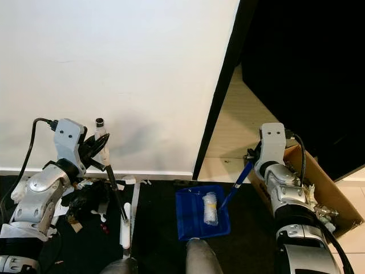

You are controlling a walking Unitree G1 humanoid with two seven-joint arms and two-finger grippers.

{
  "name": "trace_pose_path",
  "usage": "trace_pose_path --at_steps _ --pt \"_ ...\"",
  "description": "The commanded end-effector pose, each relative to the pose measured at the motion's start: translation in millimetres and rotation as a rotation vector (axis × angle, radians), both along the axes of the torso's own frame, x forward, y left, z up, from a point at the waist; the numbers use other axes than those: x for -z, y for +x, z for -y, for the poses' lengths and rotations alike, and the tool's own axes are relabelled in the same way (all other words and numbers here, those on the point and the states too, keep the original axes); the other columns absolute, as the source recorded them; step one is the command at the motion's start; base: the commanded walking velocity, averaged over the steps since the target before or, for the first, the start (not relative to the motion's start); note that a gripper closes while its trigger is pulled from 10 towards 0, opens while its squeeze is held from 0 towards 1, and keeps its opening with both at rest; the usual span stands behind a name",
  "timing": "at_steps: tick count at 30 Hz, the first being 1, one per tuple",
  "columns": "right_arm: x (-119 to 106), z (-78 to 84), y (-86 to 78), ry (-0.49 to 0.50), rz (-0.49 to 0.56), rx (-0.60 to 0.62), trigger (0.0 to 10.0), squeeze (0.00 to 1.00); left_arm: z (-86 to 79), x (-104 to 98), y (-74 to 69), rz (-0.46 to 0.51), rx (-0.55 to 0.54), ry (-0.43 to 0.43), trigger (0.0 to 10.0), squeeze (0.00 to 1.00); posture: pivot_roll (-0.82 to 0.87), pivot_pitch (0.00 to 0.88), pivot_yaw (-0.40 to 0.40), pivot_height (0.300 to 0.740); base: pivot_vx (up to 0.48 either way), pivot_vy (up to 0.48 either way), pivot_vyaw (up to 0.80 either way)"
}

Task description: Sweep floor

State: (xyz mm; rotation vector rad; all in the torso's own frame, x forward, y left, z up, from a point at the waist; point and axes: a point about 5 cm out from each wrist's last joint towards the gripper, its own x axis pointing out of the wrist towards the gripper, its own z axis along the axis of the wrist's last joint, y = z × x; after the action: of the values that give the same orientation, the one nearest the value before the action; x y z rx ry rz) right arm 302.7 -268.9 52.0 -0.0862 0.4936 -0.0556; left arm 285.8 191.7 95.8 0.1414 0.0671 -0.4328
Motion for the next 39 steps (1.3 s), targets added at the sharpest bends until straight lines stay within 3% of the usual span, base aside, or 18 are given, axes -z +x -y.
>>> trace_pose_path --at_steps 1,39 --pt "7.6 0.2 -6.5 0.017 -0.014 0.028 10.0 0.0 0.1 -5.8 3.5 0.024 -0.014 -0.029 10.0 0.0 0.04 0.022 0.015 0.74 0.0 0.262 0.0" --pt "12.1 -10.6 -9.4 0.048 -0.023 0.036 10.0 0.0 0.4 -9.4 8.6 0.021 -0.019 -0.044 10.0 0.0 0.04 0.045 0.024 0.74 0.0 0.297 0.0"
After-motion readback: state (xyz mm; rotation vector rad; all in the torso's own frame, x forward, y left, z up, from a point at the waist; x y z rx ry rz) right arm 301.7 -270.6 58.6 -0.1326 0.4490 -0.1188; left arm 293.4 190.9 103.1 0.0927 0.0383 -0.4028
